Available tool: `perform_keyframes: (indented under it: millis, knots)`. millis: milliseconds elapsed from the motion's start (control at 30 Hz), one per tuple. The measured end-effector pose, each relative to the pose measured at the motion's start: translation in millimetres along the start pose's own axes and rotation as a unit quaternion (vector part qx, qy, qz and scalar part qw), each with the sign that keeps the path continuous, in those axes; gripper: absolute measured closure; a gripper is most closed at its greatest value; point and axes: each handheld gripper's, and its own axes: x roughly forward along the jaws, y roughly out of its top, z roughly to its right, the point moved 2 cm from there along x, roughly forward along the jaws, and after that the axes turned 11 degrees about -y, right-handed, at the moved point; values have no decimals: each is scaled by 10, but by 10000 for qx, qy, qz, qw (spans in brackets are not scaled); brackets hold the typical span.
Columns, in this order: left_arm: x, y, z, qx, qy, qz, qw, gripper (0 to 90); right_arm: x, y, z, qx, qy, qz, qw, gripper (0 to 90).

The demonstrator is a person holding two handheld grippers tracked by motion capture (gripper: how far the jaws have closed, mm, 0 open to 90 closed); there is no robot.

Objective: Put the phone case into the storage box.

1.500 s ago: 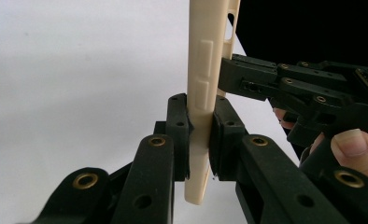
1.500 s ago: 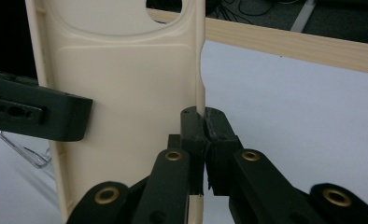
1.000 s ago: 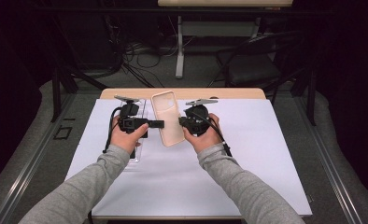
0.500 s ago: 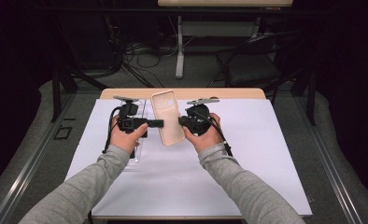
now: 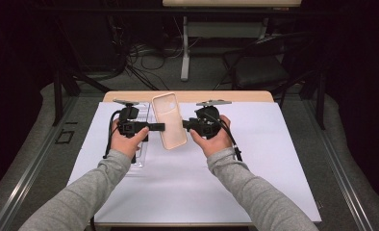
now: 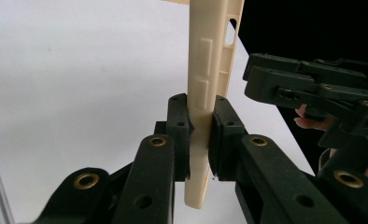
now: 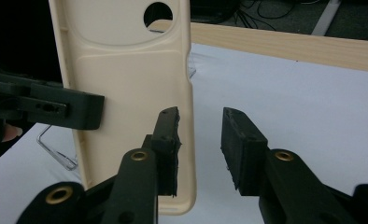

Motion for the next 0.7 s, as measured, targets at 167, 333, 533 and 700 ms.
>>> perform_keyframes:
  millis: [167, 333, 533, 700]
  knots:
    - [-27, 0, -10, 47, 13, 34, 10000, 806, -13, -13, -1, -122, 56, -73, 9999, 636]
    - [-49, -7, -23, 147, 59, 36, 9999, 806, -26, -30, -12, -307, 137, -104, 9994, 586]
    - [-70, -18, -49, 187, 88, 37, 9998, 806, -23, -26, -3, -531, 137, -27, 9985, 535]
    - [-85, -17, -50, 239, 89, 56, 9997, 806, -18, -28, -14, -782, 25, 33, 9969, 526]
